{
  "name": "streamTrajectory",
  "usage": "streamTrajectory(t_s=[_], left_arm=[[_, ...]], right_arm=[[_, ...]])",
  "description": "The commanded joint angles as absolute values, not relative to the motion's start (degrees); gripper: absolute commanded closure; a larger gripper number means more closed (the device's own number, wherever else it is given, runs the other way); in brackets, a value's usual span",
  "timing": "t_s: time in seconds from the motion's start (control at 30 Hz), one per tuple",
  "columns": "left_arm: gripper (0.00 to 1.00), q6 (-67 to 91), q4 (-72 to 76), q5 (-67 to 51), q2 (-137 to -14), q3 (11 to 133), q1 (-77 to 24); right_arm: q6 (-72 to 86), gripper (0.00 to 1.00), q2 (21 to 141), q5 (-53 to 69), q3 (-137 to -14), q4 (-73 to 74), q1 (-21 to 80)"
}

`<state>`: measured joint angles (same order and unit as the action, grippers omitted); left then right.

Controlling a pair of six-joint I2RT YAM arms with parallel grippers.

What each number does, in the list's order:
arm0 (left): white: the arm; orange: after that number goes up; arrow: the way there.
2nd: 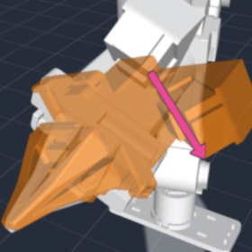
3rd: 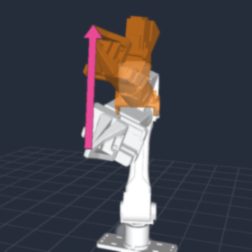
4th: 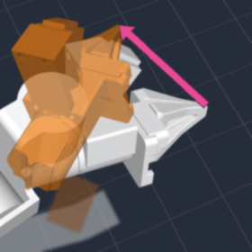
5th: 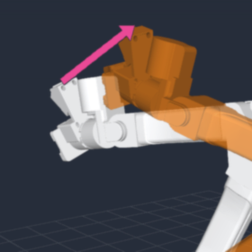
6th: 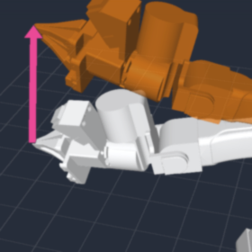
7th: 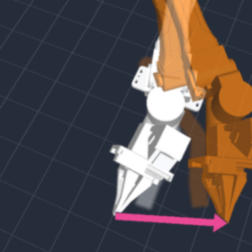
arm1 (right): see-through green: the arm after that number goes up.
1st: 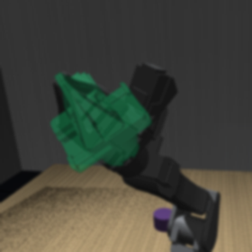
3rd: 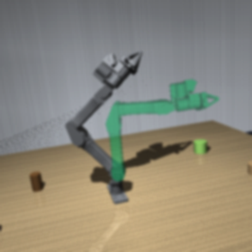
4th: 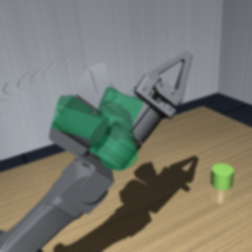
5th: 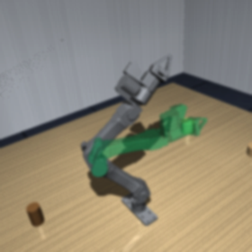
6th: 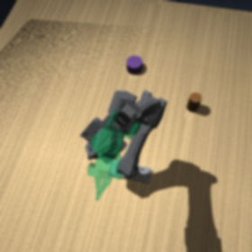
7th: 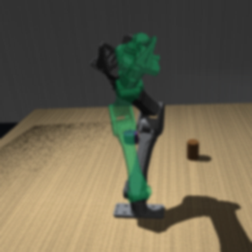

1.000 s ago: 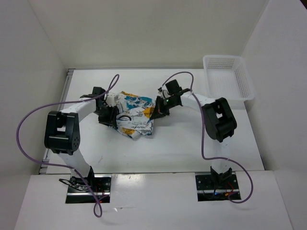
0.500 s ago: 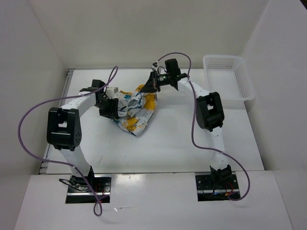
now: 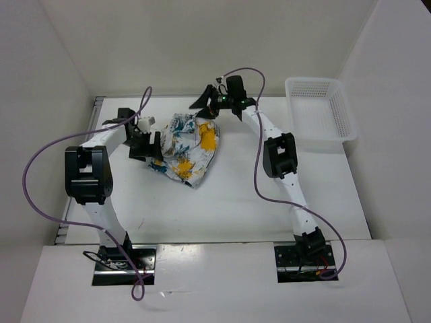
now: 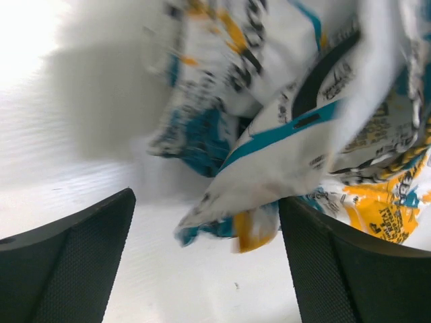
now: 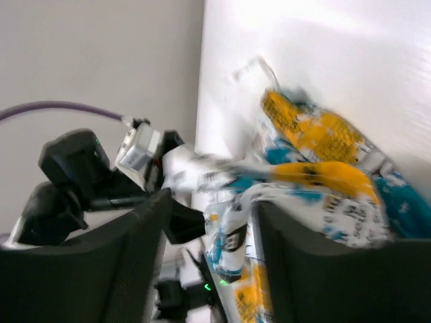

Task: Fold and stack the shorts
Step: Fold the shorts

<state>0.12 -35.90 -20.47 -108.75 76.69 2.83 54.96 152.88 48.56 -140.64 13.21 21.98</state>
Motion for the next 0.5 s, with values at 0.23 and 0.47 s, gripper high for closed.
streamTrajectory(t_s=[0.23,0.47], left_arm=[[0.00,0.00,-43.07,-14.94,-103.36,92.62,4.14],[0.00,0.00,-40.10,-14.17,-109.24,100.09,-5.17]], right_arm=[[52.58,0.01,153.20,37.01,-157.94,14.67,22.24],[37.30,0.05,141.00,21.74,-146.02,26.00,19.43]])
